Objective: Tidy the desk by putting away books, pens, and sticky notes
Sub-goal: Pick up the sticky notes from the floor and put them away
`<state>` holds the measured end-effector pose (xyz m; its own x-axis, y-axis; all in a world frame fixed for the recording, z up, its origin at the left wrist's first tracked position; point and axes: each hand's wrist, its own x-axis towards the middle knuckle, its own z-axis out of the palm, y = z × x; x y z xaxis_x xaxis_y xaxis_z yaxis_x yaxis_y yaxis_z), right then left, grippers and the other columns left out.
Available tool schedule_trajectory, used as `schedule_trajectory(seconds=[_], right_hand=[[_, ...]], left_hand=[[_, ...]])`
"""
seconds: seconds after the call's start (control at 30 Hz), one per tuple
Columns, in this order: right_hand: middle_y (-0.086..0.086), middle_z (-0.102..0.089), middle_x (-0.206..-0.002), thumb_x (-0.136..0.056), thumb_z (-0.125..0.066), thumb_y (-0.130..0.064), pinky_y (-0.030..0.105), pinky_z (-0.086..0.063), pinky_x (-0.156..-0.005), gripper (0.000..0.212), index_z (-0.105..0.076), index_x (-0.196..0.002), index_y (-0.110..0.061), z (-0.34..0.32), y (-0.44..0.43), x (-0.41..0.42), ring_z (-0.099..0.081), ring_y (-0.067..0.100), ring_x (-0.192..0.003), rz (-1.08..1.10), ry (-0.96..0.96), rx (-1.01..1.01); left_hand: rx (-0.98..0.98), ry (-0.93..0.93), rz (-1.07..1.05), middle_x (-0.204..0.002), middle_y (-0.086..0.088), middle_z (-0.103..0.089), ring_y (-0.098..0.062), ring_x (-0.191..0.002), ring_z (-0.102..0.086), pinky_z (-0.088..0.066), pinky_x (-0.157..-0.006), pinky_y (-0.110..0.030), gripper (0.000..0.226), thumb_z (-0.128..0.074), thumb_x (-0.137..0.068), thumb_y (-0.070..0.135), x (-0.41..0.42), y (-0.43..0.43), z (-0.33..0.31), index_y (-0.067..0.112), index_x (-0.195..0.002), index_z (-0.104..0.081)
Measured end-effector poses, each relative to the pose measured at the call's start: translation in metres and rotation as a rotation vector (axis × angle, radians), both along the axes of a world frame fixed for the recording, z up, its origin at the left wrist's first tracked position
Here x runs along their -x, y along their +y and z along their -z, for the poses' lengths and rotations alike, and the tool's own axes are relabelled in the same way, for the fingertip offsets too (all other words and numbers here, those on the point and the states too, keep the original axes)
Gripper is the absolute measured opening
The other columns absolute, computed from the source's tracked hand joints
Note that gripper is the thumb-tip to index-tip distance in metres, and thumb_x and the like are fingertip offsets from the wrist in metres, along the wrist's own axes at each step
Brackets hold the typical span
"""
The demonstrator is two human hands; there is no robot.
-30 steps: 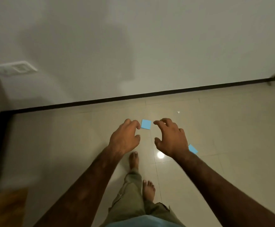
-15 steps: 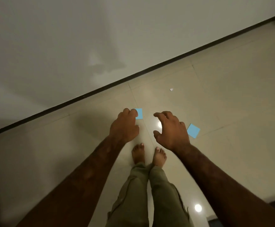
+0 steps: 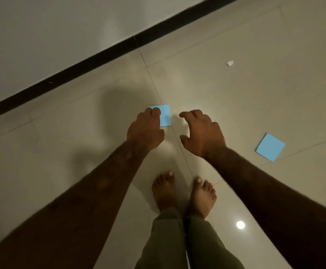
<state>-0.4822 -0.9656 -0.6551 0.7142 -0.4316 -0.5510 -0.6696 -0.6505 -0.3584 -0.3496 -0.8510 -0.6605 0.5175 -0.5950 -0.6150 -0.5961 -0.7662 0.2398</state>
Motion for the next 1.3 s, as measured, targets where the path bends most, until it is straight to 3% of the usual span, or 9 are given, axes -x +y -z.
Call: schedule_trajectory(seconds=[0.23, 0.5, 0.63, 0.83, 0.97, 1.13, 1.3], right_hand=[[0.001, -0.047, -0.141, -0.082, -0.069, -0.031, 0.044, -0.043, -0.094, 0.070, -0.041, -0.145, -0.027, 0.128, -0.017, 0.000, -0.050, 0.029, -0.124, -0.010, 0.011, 0.021], [0.002, -0.047, -0.142, -0.079, -0.072, -0.029, 0.044, -0.044, -0.094, 0.072, -0.042, -0.145, -0.026, 0.186, -0.032, -0.003, -0.049, 0.028, -0.126, 0.006, -0.043, 0.054], [0.002, -0.048, -0.141, -0.080, -0.070, -0.029, 0.045, -0.045, -0.095, 0.070, -0.044, -0.145, -0.024, 0.200, -0.024, -0.010, -0.048, 0.027, -0.127, 0.025, -0.090, 0.038], [0.001, -0.050, -0.137, -0.076, -0.070, -0.025, 0.042, -0.043, -0.093, 0.069, -0.047, -0.141, -0.025, 0.201, -0.027, 0.015, -0.049, 0.027, -0.125, 0.057, -0.114, 0.110], [0.001, -0.047, -0.140, -0.075, -0.072, -0.024, 0.044, -0.043, -0.095, 0.072, -0.043, -0.142, -0.028, 0.188, -0.052, 0.070, -0.045, 0.028, -0.128, 0.147, -0.042, 0.198], [0.007, -0.044, -0.143, -0.075, -0.075, -0.025, 0.048, -0.041, -0.097, 0.080, -0.038, -0.146, -0.024, 0.171, -0.101, 0.150, -0.041, 0.033, -0.132, 0.302, 0.077, 0.272], [0.008, -0.039, -0.150, -0.072, -0.083, -0.029, 0.054, -0.039, -0.103, 0.095, -0.030, -0.150, -0.025, 0.169, -0.139, 0.216, -0.036, 0.032, -0.139, 0.429, 0.254, 0.267]], left_hand=[[-0.081, -0.035, 0.105, -0.141, -0.010, -0.041, -0.031, -0.123, -0.046, -0.047, -0.091, -0.045, 0.061, -0.061, -0.089, 0.022, -0.014, -0.014, 0.135, 0.013, -0.143, -0.034], [-0.124, -0.178, 0.268, -0.148, -0.013, -0.031, -0.034, -0.131, -0.038, -0.040, -0.100, -0.048, 0.091, -0.074, -0.080, 0.026, -0.029, -0.032, 0.199, 0.012, -0.152, -0.019], [-0.152, -0.286, 0.347, -0.141, -0.016, -0.035, -0.036, -0.127, -0.040, -0.038, -0.101, -0.048, 0.098, -0.081, -0.073, 0.030, -0.025, -0.033, 0.211, 0.010, -0.149, -0.023], [-0.162, -0.355, 0.319, -0.130, -0.018, -0.039, -0.036, -0.118, -0.041, -0.043, -0.091, -0.042, 0.081, -0.086, -0.064, 0.034, -0.035, -0.045, 0.213, 0.008, -0.127, -0.042], [-0.190, -0.319, 0.331, -0.127, -0.018, -0.041, -0.036, -0.112, -0.047, -0.044, -0.085, -0.043, 0.072, -0.082, -0.068, 0.029, -0.028, -0.046, 0.205, 0.007, -0.123, -0.041], [-0.195, -0.299, 0.365, -0.112, -0.014, -0.056, -0.034, -0.100, -0.056, -0.034, -0.087, -0.042, 0.058, -0.071, -0.070, 0.012, -0.013, -0.043, 0.191, 0.008, -0.119, -0.040], [-0.178, -0.289, 0.369, -0.110, -0.013, -0.056, -0.034, -0.100, -0.056, -0.034, -0.087, -0.044, 0.060, -0.074, -0.070, 0.015, 0.004, -0.052, 0.171, 0.008, -0.120, -0.042]])
